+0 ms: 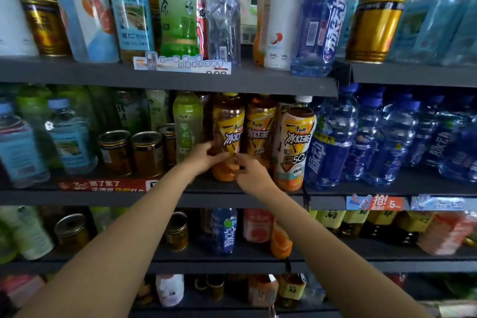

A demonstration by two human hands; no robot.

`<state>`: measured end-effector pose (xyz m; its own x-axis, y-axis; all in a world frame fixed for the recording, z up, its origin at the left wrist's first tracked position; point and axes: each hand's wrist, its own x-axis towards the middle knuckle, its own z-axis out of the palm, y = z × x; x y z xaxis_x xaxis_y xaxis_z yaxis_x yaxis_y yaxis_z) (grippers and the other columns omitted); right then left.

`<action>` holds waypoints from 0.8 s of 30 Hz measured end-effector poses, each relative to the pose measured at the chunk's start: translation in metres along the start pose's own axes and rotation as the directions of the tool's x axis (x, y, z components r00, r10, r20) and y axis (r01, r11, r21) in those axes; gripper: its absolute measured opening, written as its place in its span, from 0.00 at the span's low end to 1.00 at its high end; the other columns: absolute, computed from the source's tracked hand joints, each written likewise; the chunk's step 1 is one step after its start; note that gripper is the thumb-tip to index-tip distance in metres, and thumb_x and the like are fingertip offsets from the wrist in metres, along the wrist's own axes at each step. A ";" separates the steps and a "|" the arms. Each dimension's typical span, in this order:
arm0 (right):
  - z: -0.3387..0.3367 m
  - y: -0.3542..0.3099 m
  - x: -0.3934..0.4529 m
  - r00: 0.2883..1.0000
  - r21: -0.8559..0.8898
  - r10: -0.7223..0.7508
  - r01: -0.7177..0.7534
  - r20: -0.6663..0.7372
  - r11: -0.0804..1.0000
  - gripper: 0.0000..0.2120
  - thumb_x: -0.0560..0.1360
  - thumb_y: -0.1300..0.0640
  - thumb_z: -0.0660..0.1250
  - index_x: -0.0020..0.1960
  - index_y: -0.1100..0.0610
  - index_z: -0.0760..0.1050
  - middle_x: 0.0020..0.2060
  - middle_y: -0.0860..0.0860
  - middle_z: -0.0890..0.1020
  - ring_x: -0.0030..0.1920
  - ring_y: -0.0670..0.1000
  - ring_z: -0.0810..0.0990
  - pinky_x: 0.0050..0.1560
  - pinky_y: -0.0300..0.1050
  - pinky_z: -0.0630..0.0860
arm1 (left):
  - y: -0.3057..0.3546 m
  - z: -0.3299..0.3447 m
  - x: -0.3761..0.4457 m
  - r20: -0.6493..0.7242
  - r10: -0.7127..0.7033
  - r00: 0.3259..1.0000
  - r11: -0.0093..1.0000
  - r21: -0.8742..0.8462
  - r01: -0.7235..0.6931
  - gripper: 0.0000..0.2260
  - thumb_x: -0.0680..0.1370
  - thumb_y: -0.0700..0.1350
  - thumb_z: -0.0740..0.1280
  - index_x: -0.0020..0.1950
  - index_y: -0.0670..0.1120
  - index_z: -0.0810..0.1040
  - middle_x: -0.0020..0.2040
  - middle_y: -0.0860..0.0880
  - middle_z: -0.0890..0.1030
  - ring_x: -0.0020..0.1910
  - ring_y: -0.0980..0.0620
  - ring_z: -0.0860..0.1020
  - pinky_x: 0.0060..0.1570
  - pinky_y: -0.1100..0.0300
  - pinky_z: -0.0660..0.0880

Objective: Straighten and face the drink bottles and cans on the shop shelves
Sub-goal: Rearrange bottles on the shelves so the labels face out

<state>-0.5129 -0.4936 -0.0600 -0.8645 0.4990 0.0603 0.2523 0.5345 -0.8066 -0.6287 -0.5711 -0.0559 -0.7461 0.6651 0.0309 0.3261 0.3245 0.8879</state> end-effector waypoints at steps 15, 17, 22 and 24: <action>0.006 0.006 -0.003 0.996 -0.004 0.042 -0.042 -0.084 0.999 0.23 0.74 0.68 0.57 0.68 0.61 0.68 0.61 0.58 0.76 0.63 0.57 0.74 0.55 0.42 0.70 | 0.000 0.024 0.001 -0.394 0.056 0.918 0.957 0.282 0.063 0.13 0.78 0.40 0.64 0.62 0.41 0.72 0.61 0.42 0.76 0.59 0.44 0.75 0.54 0.56 0.71; -0.006 0.007 -0.012 0.973 0.027 0.021 -0.016 -0.230 1.000 0.21 0.74 0.69 0.57 0.66 0.61 0.71 0.59 0.57 0.78 0.61 0.55 0.75 0.56 0.39 0.70 | -0.001 0.032 -0.014 -0.523 0.167 0.836 0.967 0.250 -0.037 0.12 0.76 0.37 0.64 0.59 0.40 0.72 0.60 0.42 0.73 0.56 0.44 0.75 0.49 0.59 0.69; -0.046 0.013 -0.036 0.844 0.156 0.044 0.047 -0.534 0.987 0.12 0.76 0.67 0.59 0.59 0.62 0.73 0.50 0.52 0.78 0.48 0.47 0.75 0.45 0.35 0.69 | 0.020 0.060 -0.041 -0.433 0.544 0.719 0.837 0.340 -0.428 0.10 0.74 0.33 0.63 0.54 0.40 0.71 0.52 0.45 0.71 0.48 0.48 0.74 0.42 0.62 0.68; -0.064 0.019 -0.043 0.777 0.161 0.056 0.059 -0.626 0.985 0.11 0.76 0.65 0.61 0.58 0.62 0.71 0.50 0.52 0.76 0.47 0.47 0.73 0.43 0.33 0.67 | 0.040 0.075 -0.048 -0.371 0.616 0.695 0.787 0.341 -0.515 0.11 0.73 0.33 0.63 0.54 0.40 0.72 0.52 0.45 0.72 0.46 0.49 0.74 0.42 0.63 0.67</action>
<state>-0.4429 -0.4612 -0.0403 -0.3856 0.8453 0.3699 0.1275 0.4459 -0.8860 -0.5360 -0.5395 -0.0562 -0.5332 0.4131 0.7383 0.8385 0.1418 0.5262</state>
